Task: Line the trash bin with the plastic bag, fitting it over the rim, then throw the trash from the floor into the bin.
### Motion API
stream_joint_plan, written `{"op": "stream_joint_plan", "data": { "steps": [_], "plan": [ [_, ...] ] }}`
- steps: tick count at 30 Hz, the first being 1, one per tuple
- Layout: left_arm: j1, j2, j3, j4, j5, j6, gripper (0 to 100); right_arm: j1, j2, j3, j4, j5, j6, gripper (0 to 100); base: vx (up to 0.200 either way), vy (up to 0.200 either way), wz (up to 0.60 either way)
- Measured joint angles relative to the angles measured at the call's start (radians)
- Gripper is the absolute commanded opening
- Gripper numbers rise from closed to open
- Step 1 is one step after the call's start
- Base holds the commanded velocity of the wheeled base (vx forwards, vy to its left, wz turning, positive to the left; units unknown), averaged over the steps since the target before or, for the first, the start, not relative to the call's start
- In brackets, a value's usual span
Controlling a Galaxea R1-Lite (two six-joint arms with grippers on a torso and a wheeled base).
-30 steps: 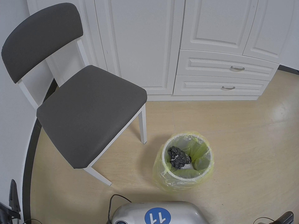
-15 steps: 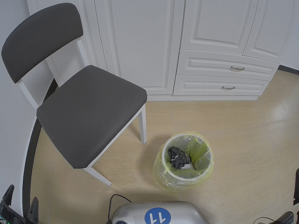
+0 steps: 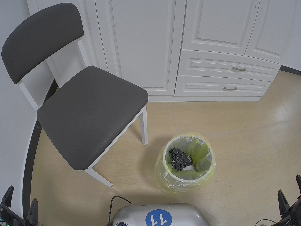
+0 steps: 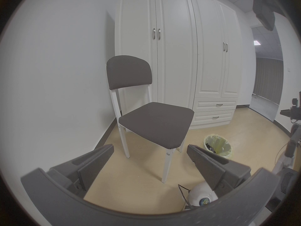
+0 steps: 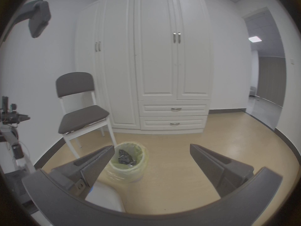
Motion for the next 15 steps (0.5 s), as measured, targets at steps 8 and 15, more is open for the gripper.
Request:
{"op": "stream_joint_plan", "data": {
  "steps": [8, 15],
  "plan": [
    [0.000, 0.000, 0.000, 0.000, 0.001, -0.003, 100, -0.001, 0.000, 0.000, -0.003, -0.025, -0.104, 100, 0.000, 0.000, 0.00],
    [0.001, 0.000, 0.000, 0.000, 0.001, -0.004, 100, 0.000, 0.001, 0.000, -0.009, -0.264, -0.030, 100, 0.000, 0.000, 0.00]
  ]
}}
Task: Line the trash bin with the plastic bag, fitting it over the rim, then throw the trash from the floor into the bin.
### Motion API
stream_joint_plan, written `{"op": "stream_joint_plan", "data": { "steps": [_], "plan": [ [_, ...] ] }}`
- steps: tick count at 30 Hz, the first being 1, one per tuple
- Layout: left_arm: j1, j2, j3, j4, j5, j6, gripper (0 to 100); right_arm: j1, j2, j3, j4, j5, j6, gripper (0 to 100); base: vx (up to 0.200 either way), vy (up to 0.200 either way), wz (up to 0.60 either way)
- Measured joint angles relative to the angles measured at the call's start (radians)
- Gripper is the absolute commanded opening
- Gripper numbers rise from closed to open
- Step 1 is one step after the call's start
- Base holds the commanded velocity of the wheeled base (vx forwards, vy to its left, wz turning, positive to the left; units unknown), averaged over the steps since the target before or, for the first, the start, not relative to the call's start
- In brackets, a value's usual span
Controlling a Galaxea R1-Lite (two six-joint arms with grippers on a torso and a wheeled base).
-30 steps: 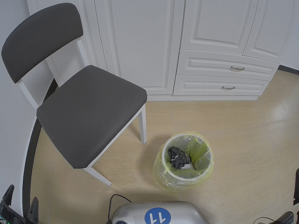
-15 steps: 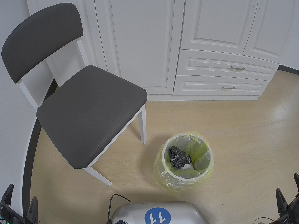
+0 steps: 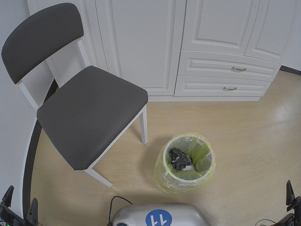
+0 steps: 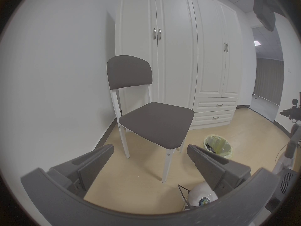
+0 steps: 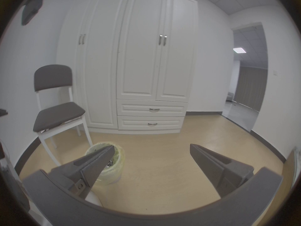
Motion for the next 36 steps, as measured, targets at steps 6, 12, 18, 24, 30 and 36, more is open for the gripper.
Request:
{"op": "stream_joint_plan", "data": {
  "steps": [6, 12, 18, 24, 30, 36],
  "plan": [
    [0.000, 0.000, 0.000, -0.001, 0.001, -0.001, 100, 0.000, 0.000, 0.000, -0.002, 0.055, 0.017, 100, 0.000, 0.000, 0.00],
    [0.000, 0.001, 0.000, -0.001, 0.001, 0.000, 100, -0.002, 0.000, 0.000, -0.004, 0.117, 0.018, 100, 0.000, 0.000, 0.00],
    [0.000, 0.001, 0.000, -0.001, 0.003, -0.003, 100, -0.001, 0.001, 0.000, -0.005, 0.127, 0.018, 100, 0.000, 0.000, 0.00],
    [0.000, 0.001, 0.000, -0.001, 0.003, -0.004, 100, 0.000, 0.001, 0.000, 0.002, 0.120, 0.009, 100, 0.000, 0.000, 0.00],
    [0.000, 0.001, 0.000, -0.001, 0.005, -0.002, 100, -0.001, 0.001, 0.000, 0.011, 0.132, 0.014, 100, 0.000, 0.000, 0.00],
    [0.000, 0.002, 0.000, 0.000, 0.003, 0.001, 100, -0.001, 0.002, 0.000, 0.089, 0.172, 0.032, 100, 0.000, 0.000, 0.00]
  ]
}}
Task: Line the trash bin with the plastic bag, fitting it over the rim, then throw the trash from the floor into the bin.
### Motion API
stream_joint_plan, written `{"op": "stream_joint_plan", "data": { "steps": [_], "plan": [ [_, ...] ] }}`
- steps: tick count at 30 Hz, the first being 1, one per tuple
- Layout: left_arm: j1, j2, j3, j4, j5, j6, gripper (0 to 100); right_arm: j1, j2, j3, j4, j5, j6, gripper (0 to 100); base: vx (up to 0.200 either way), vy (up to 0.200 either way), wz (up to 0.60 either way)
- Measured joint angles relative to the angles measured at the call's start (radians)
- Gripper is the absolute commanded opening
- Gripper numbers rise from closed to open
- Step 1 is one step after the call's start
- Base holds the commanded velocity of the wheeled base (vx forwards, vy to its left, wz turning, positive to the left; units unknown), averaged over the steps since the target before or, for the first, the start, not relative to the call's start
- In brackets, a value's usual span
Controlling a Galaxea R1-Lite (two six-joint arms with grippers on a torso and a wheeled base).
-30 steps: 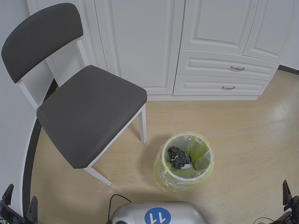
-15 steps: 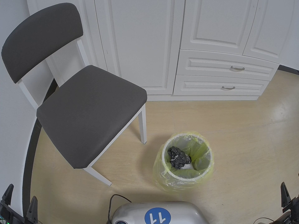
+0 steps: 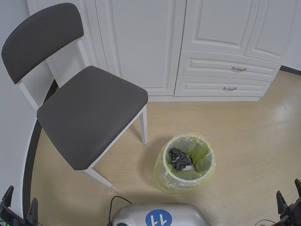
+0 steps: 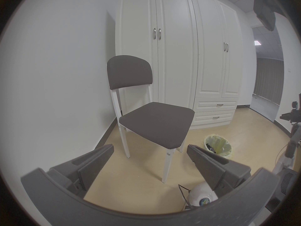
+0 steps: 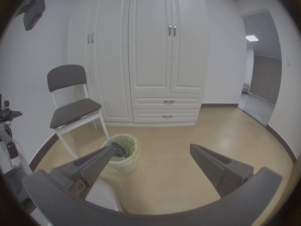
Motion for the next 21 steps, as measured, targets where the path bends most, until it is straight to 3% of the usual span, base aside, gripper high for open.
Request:
{"op": "stream_joint_plan", "data": {
  "steps": [21],
  "plan": [
    [0.000, 0.001, 0.000, 0.000, 0.001, 0.000, 100, 0.003, 0.000, 0.000, -0.023, 0.006, 0.034, 100, 0.000, 0.000, 0.00]
  ]
}}
